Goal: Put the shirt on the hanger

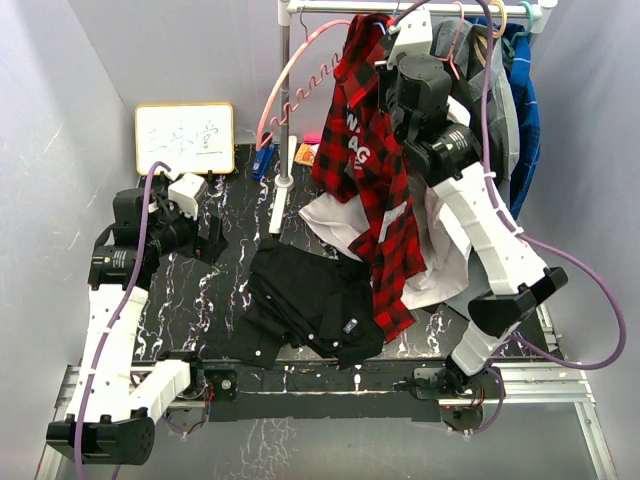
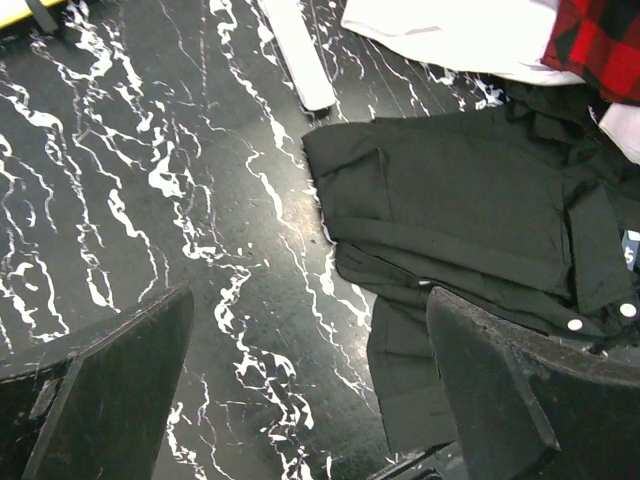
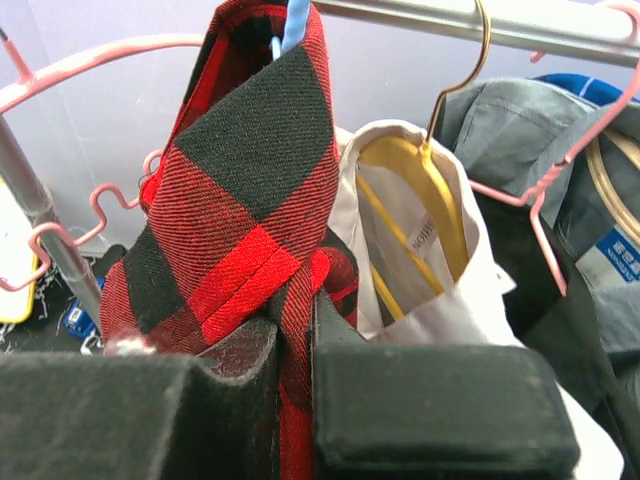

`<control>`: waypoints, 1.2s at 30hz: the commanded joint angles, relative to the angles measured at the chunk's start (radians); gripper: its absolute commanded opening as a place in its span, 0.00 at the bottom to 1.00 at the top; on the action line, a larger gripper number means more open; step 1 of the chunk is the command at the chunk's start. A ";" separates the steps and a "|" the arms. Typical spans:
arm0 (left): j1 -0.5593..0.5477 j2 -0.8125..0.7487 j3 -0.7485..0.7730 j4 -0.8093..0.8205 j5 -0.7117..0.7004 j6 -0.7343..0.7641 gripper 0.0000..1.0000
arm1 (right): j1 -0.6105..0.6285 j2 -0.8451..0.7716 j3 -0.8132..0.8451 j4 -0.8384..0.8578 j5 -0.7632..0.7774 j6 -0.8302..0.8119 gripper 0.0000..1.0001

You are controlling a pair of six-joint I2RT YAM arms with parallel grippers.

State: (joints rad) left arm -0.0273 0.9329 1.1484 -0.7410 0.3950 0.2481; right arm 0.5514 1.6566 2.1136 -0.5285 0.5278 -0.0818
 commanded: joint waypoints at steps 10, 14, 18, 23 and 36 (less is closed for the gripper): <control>0.005 -0.018 -0.062 -0.040 0.072 0.005 0.98 | -0.103 0.183 0.206 0.085 -0.101 0.022 0.00; 0.006 -0.014 -0.079 -0.032 0.077 0.002 0.98 | -0.122 0.210 0.195 0.106 -0.107 0.033 0.00; 0.004 -0.008 -0.086 -0.033 0.080 -0.002 0.98 | -0.126 0.201 0.132 0.129 -0.111 0.041 0.00; 0.006 -0.013 -0.085 -0.050 0.055 0.000 0.98 | -0.127 0.122 0.022 0.128 -0.160 0.072 0.94; 0.006 -0.025 -0.058 -0.067 -0.059 -0.039 0.98 | 0.126 -0.484 -0.368 -0.055 0.353 0.440 0.99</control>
State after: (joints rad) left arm -0.0273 0.9291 1.0657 -0.8047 0.4011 0.2607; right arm 0.6724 1.3602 1.8378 -0.5125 0.7345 0.2005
